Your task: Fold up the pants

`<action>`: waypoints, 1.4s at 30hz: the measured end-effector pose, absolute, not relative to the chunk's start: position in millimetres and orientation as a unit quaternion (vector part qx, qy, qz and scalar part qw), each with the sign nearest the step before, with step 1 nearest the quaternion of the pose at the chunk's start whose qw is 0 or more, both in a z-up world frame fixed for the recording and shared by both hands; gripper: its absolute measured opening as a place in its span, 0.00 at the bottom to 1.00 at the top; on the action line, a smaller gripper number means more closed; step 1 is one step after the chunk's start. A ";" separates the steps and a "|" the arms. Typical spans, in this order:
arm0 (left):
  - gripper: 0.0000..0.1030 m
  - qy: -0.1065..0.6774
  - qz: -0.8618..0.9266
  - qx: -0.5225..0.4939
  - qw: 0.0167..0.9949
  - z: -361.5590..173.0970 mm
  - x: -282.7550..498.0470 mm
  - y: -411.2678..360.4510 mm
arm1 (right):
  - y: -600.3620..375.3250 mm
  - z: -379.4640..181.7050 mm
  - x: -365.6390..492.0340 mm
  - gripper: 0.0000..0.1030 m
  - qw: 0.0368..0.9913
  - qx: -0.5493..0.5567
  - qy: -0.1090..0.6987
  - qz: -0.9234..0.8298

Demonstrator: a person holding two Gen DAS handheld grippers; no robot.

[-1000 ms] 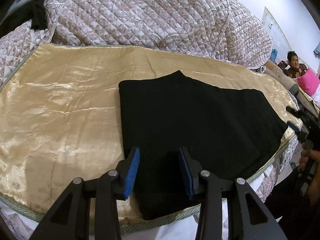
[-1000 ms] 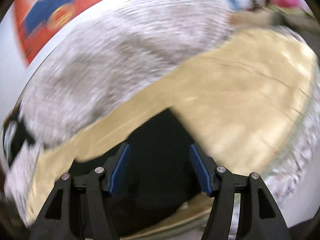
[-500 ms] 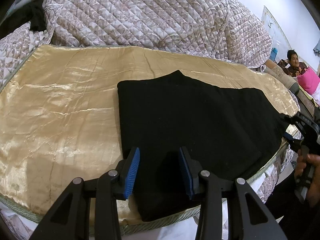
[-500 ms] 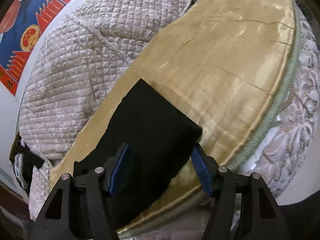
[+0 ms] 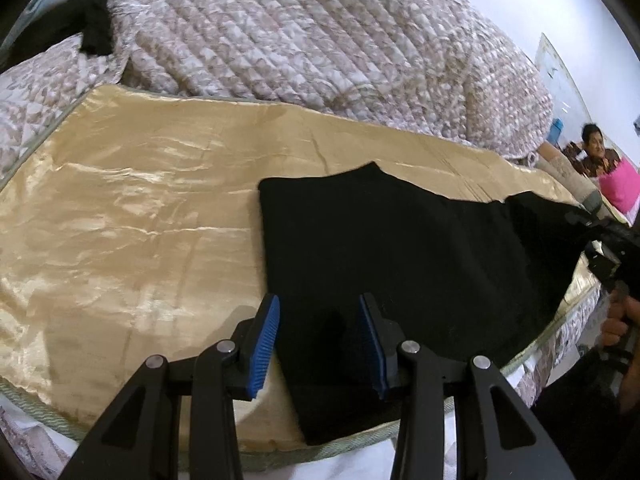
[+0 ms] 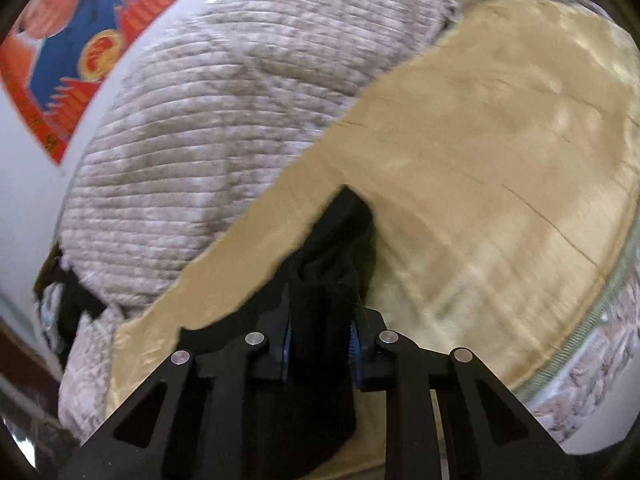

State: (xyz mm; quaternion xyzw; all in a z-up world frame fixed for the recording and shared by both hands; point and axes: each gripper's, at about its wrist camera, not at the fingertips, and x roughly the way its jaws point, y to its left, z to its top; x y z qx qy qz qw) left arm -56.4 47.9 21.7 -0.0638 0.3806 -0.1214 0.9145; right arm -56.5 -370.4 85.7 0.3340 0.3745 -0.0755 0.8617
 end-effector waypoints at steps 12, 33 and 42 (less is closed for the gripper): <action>0.41 0.374 -0.037 -0.137 0.916 24.8 -48.6 108.8 | -208.5 136.9 -3.3 0.20 0.882 0.214 0.392 0.152; 0.41 0.365 -0.019 -0.163 0.917 30.6 -55.3 128.0 | -85.2 53.2 -20.5 0.21 0.815 0.099 0.510 0.258; 0.41 0.373 -0.022 -0.151 0.915 25.9 -51.8 121.4 | -79.9 47.7 -30.7 0.28 0.818 0.075 0.494 0.283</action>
